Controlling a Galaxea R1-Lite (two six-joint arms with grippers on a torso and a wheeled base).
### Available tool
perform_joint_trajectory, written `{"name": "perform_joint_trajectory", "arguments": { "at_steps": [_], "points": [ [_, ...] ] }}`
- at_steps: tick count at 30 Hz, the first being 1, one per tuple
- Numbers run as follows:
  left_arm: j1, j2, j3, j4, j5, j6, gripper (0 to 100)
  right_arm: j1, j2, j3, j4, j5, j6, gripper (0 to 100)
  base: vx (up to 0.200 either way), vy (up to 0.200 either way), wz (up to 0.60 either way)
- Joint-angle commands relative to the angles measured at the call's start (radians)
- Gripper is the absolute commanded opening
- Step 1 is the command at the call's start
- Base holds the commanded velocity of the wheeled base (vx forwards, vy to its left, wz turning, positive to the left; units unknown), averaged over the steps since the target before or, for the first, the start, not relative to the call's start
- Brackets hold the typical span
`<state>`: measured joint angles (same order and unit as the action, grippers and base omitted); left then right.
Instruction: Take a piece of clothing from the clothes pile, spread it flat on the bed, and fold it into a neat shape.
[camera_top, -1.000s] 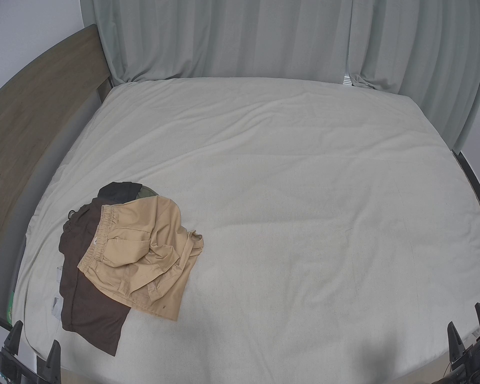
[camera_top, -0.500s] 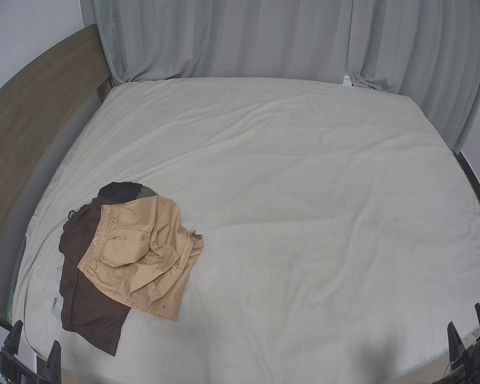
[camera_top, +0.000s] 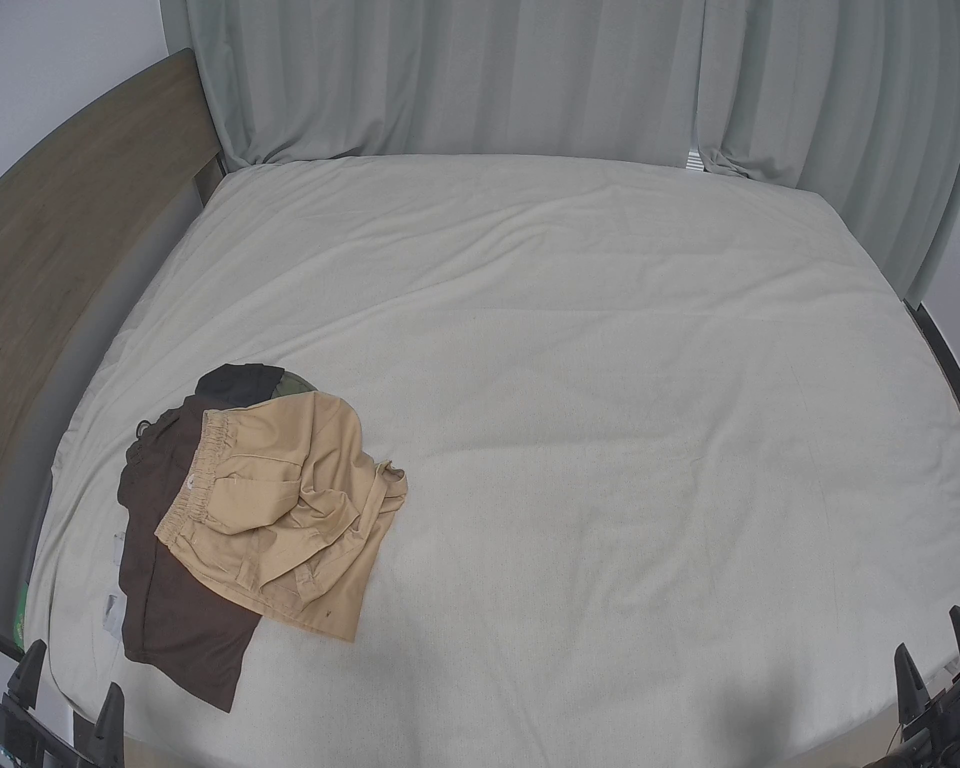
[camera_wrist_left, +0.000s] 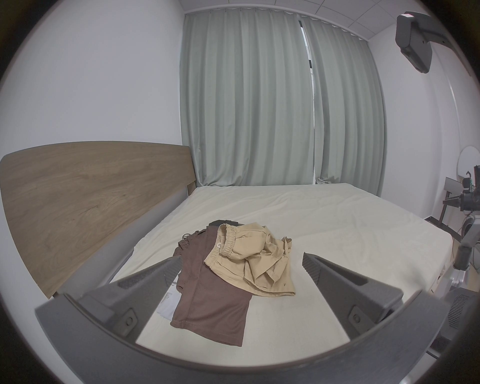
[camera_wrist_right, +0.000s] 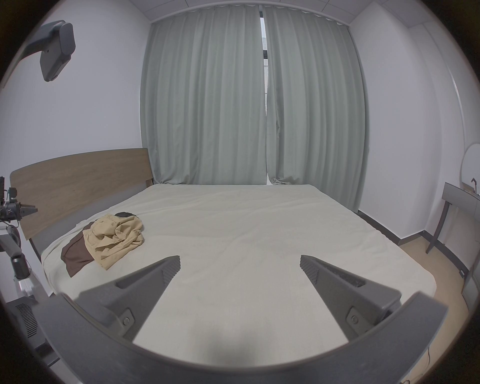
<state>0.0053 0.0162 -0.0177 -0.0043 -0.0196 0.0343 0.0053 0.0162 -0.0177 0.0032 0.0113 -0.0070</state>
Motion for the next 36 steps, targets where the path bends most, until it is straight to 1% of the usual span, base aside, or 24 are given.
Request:
{"name": "perform_joint_trajectory", "arguments": {
  "at_steps": [1,9,11,12,14,15,17,22,27,32,36],
  "points": [
    [0.001,-0.016,0.018,-0.002,0.000,-0.001,100,0.001,-0.016,0.018,0.000,0.001,-0.002,100,0.000,0.000,0.00],
    [0.001,-0.016,0.018,-0.003,-0.005,-0.001,100,0.001,-0.016,0.018,0.000,0.001,-0.002,100,0.000,0.000,0.00],
    [0.001,-0.016,-0.002,-0.028,-0.002,-0.010,100,0.001,-0.016,0.018,0.000,0.001,-0.002,100,0.000,0.000,0.00],
    [0.001,0.005,-0.110,-0.049,-0.008,-0.016,100,0.001,-0.016,0.018,0.000,0.001,-0.002,100,0.000,0.000,0.00],
    [-0.001,0.007,-0.116,-0.048,-0.008,-0.016,100,0.001,-0.016,0.018,0.000,0.003,-0.002,100,0.000,0.000,0.00],
    [-0.007,0.065,-0.165,-0.020,-0.013,-0.014,100,0.001,-0.016,0.018,-0.002,0.003,-0.004,100,0.000,0.000,0.00],
    [-0.034,0.087,-0.146,-0.008,-0.036,-0.014,100,0.002,-0.016,0.018,-0.002,0.001,-0.002,100,0.000,0.000,0.00],
    [-0.047,0.145,-0.125,-0.010,-0.086,-0.016,100,0.001,-0.016,0.018,-0.002,0.001,-0.002,100,0.000,0.000,0.00],
    [-0.082,0.228,-0.166,-0.026,-0.100,-0.022,100,0.002,-0.016,0.018,0.000,0.001,-0.002,100,0.000,0.000,0.00],
    [-0.128,0.367,-0.266,-0.065,-0.105,-0.070,100,0.001,-0.016,0.018,0.000,0.001,-0.001,100,0.000,0.000,0.00],
    [-0.163,0.458,-0.331,-0.069,-0.112,-0.085,100,0.002,-0.016,0.018,0.000,0.001,0.001,100,0.000,0.000,0.00]
  ]
}}
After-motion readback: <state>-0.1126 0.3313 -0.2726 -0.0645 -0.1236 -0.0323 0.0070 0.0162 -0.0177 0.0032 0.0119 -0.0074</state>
